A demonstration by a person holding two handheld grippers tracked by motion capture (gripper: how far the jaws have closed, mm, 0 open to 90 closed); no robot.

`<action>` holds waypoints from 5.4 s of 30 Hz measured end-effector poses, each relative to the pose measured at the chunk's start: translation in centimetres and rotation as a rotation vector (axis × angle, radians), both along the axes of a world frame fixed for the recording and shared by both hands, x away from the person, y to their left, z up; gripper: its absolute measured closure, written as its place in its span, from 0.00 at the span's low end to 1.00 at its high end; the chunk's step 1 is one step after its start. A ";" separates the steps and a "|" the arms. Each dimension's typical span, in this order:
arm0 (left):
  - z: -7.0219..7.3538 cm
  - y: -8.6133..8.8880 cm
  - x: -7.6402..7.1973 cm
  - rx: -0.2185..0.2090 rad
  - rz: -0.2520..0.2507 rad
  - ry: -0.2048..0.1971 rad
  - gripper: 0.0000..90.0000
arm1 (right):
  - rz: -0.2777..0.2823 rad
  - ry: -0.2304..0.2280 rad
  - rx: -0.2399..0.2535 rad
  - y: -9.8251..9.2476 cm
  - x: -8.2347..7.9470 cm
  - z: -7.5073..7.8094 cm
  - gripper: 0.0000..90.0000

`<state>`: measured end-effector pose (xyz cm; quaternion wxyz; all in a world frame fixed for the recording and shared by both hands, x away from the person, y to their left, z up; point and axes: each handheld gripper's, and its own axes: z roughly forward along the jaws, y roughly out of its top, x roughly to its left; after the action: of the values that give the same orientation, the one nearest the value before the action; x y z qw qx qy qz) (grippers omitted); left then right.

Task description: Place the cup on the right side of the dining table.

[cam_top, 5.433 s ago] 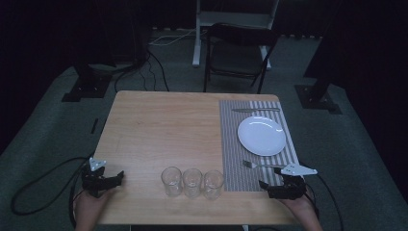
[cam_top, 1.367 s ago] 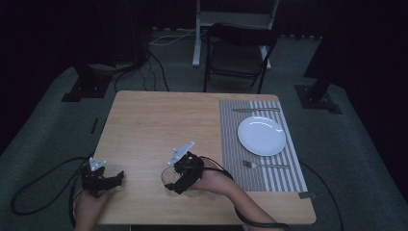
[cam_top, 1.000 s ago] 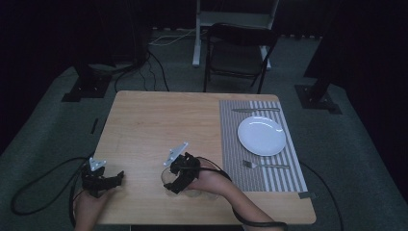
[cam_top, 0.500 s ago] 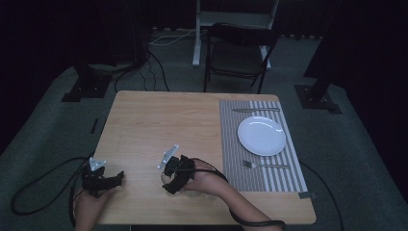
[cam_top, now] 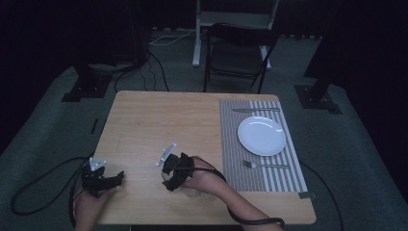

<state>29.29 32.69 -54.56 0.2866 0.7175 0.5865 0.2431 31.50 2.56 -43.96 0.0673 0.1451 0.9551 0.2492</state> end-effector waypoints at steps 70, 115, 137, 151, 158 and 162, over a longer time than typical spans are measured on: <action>0.0 0.0 0.0 -0.001 0.001 -0.001 0.08 | -0.577 -0.048 -0.019 -16.1 14.1 4.2 0.31; 0.0 0.0 0.0 0.000 0.001 -0.001 0.08 | -0.882 -0.018 -0.050 -18.1 25.2 0.6 0.31; 0.0 -0.1 0.0 -0.001 0.006 -0.001 0.08 | -0.947 -0.004 0.043 -20.2 23.9 0.0 0.16; 0.0 -0.1 0.0 -0.001 0.006 -0.001 0.08 | -0.931 0.000 0.070 -21.2 21.5 -1.0 0.15; 0.0 -0.1 0.0 -0.001 0.006 -0.001 0.08 | -0.930 0.004 0.101 -22.1 20.1 -1.0 0.15; 0.0 -0.1 0.0 -0.001 0.006 -0.001 0.08 | -0.925 0.004 0.106 -22.3 19.5 -1.1 0.15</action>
<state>29.26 32.63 -54.57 0.2863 0.7155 0.5886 0.2441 51.00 -19.74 -45.03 0.1618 0.5596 0.7762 0.2411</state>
